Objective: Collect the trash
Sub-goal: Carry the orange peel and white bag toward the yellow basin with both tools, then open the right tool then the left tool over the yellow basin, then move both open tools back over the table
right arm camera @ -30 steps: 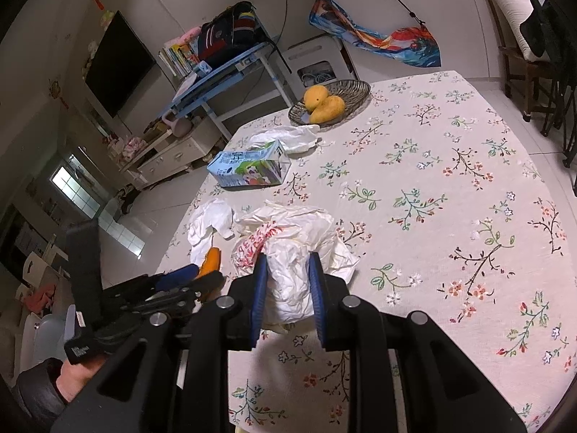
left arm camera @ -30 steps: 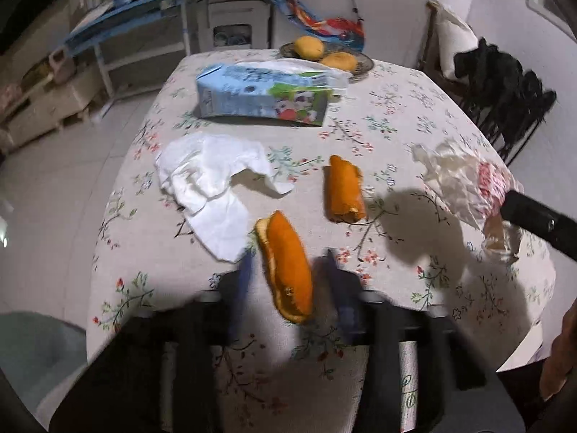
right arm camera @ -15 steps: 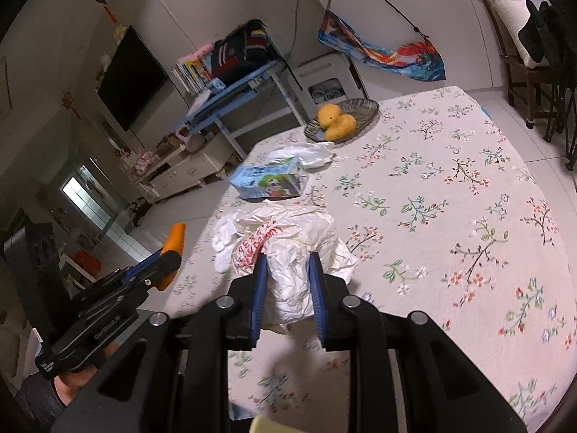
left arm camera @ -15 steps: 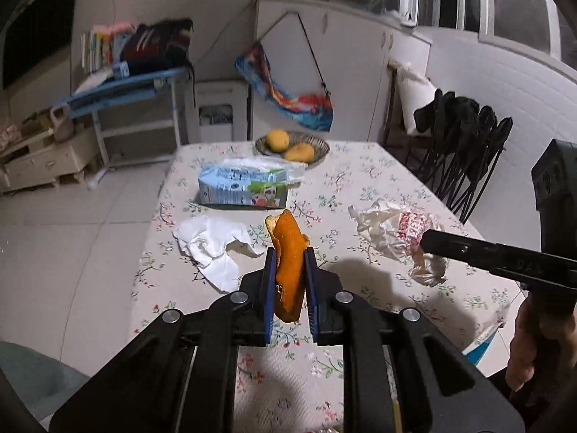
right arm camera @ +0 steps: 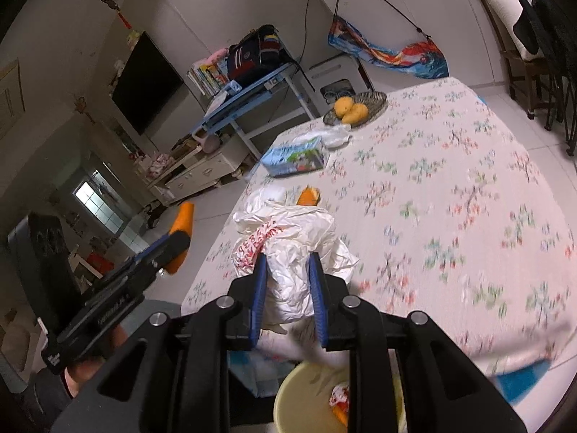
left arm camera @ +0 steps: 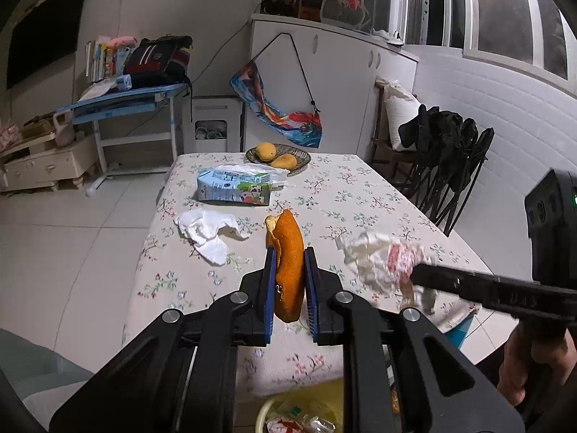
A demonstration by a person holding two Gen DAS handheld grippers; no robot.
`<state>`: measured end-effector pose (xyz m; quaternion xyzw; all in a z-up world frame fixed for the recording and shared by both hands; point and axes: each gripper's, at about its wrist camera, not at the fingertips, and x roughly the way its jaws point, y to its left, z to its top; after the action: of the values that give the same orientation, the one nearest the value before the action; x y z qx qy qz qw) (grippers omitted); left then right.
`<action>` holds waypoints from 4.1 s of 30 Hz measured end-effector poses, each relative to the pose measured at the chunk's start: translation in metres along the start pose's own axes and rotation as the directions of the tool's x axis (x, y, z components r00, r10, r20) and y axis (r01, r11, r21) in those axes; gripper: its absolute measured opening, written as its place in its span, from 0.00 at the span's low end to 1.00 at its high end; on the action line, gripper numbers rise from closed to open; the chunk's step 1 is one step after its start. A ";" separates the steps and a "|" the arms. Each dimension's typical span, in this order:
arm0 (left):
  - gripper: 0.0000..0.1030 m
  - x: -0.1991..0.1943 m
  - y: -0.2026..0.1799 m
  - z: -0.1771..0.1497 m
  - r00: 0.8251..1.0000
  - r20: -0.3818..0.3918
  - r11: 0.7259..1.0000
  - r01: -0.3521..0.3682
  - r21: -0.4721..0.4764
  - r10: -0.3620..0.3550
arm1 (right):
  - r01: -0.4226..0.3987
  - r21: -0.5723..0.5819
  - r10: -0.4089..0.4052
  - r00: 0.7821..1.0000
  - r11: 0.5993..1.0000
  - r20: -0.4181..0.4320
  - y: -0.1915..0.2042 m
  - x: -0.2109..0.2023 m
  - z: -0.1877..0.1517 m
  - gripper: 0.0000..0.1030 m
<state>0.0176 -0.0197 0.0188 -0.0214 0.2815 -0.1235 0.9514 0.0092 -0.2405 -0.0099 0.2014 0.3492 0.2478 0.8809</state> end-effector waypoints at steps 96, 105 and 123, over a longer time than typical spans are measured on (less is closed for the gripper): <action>0.87 -0.044 -0.030 -0.087 0.980 -0.088 0.984 -0.180 -0.008 0.179 | 0.358 -0.005 -0.355 0.928 0.934 0.115 0.006 -0.030 -0.064 0.81; 0.89 -0.033 0.004 -0.053 0.976 -0.064 0.972 -0.212 -0.097 0.207 | 0.319 -0.062 -0.312 0.945 0.946 0.101 0.021 -0.008 -0.043 0.81; 0.89 0.043 0.089 0.022 0.959 -0.117 0.930 -0.281 -0.238 0.259 | 0.253 -0.151 -0.257 0.966 0.956 -0.007 0.023 0.093 0.016 0.75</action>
<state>0.0841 0.0553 0.0045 -0.0982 0.3347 0.0446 0.9361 0.0729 -0.1711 -0.0350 0.0852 0.3645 0.1601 0.9134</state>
